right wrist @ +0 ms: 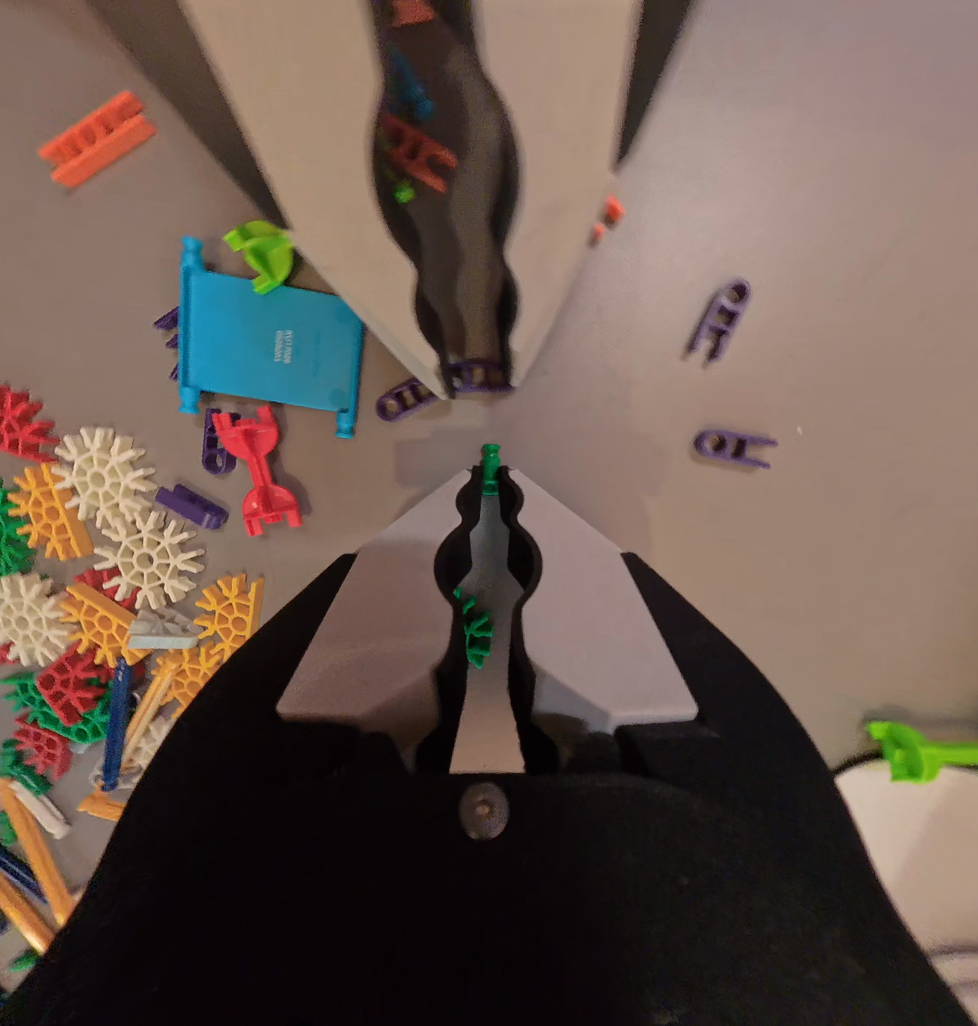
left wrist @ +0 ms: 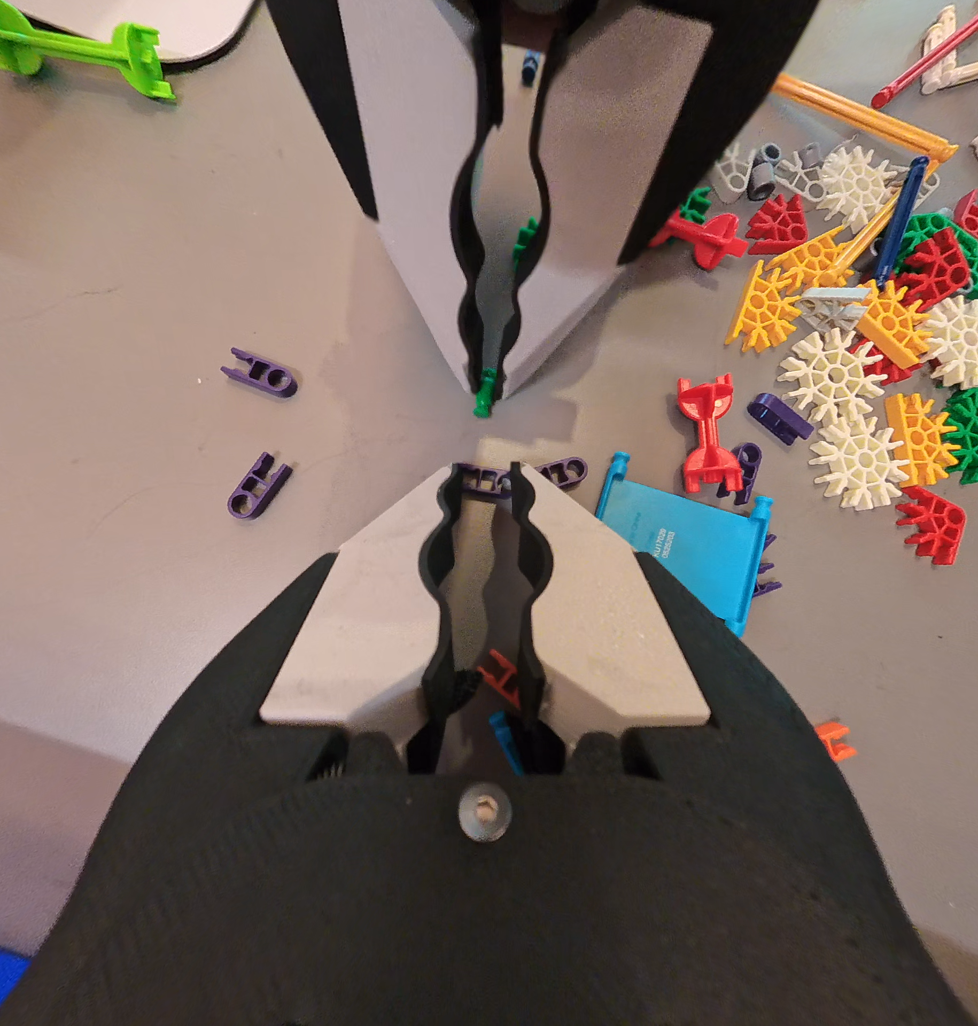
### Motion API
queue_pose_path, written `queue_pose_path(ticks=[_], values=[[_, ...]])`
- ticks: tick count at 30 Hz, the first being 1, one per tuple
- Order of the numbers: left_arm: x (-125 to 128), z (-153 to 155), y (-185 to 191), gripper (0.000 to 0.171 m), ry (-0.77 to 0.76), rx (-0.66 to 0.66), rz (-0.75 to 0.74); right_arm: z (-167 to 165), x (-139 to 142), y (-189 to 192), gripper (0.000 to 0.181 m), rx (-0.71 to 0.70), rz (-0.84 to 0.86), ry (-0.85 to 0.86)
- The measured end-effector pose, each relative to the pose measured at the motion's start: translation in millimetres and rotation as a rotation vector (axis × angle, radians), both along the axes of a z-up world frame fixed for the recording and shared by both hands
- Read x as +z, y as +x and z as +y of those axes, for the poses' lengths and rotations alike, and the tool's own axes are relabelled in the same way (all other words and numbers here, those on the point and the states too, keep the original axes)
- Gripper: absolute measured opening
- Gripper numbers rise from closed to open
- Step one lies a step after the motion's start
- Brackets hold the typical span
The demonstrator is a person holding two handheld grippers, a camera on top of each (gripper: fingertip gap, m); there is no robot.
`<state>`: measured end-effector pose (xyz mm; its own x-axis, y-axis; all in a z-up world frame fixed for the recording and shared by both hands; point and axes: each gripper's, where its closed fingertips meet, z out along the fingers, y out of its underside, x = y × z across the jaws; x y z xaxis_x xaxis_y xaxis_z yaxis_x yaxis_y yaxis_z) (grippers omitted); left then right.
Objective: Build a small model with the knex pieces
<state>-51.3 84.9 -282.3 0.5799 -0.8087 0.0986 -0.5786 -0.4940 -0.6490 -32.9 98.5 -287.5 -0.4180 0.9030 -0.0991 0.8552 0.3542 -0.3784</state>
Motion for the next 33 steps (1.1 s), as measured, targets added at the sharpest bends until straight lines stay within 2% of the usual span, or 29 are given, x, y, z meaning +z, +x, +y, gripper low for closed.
queue_pose_path(ticks=[2, 6, 11, 20, 33], values=[[1.0, 1.6, -0.6, 0.015, 0.006, 0.0, 0.002, 10.4, 2.2, 5.5, 0.003, -0.119, -0.022, -0.018], [6.1, 8.9, 5.5, 0.015, 0.031, -0.014, -0.008, 20.4, 18.0, 18.0, 0.003, -0.415, -0.009, -0.192], [8.3, 20.3, 25.0, 0.015, 0.069, -0.072, 0.009, 19.1, 14.4, 40.1, 0.003, -0.62, -0.056, -0.313], [4.2, 33.4, 49.3, 0.01, 0.09, -0.17, 0.032, 16.9, 8.6, 48.4, 0.003, -0.768, -0.069, -0.341], [-4.8, 34.4, 65.0, 0.004, 0.084, -0.289, 0.034, 17.0, 5.9, 45.3, 0.003, -0.766, -0.079, -0.269]])
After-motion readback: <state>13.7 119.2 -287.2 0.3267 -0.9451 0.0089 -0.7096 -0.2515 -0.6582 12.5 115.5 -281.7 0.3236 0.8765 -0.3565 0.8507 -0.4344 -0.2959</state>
